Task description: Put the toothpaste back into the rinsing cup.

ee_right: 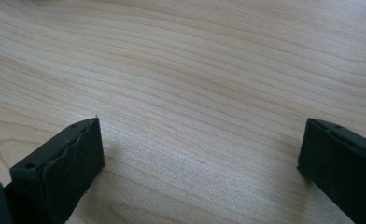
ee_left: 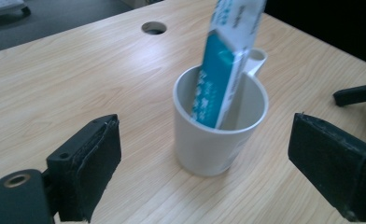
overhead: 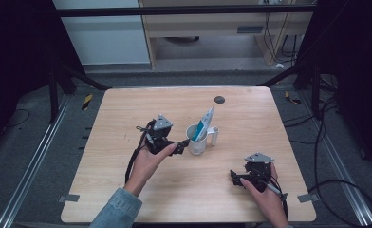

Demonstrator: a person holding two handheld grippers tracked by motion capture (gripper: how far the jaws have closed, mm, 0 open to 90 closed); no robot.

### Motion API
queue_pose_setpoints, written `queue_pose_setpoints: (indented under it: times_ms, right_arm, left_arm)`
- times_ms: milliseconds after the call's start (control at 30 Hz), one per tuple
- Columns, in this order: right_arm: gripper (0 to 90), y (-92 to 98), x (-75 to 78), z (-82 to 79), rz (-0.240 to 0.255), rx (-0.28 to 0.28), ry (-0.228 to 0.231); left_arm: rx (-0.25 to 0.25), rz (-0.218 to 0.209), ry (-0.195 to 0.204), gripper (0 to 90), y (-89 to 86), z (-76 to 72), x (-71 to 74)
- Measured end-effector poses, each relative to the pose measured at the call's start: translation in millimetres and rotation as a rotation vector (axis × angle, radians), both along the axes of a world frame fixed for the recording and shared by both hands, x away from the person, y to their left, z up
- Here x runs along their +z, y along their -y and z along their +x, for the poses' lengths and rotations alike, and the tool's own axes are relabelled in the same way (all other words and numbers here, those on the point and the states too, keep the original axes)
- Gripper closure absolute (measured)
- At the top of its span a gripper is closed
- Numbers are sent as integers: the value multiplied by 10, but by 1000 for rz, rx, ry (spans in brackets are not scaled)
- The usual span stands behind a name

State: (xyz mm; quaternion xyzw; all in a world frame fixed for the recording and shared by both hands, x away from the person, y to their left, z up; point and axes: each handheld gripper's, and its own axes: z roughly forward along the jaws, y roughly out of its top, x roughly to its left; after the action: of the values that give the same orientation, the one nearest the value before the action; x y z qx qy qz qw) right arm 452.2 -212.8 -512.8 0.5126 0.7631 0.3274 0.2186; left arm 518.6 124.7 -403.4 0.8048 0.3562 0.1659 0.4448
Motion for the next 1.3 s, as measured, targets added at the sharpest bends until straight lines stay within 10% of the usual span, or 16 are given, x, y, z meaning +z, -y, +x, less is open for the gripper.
queue_pose_setpoints:
  times_ms: [467, 1300]
  right_arm:
    - [4, 0, 0, 0, 0, 0, 1]
    - [4, -1, 0, 0, 1, -1, 0]
  left_arm:
    - [60, 88, -53, 52, -538, 85, -286]
    - [345, 166, -70, 99, -1579, 58, -835]
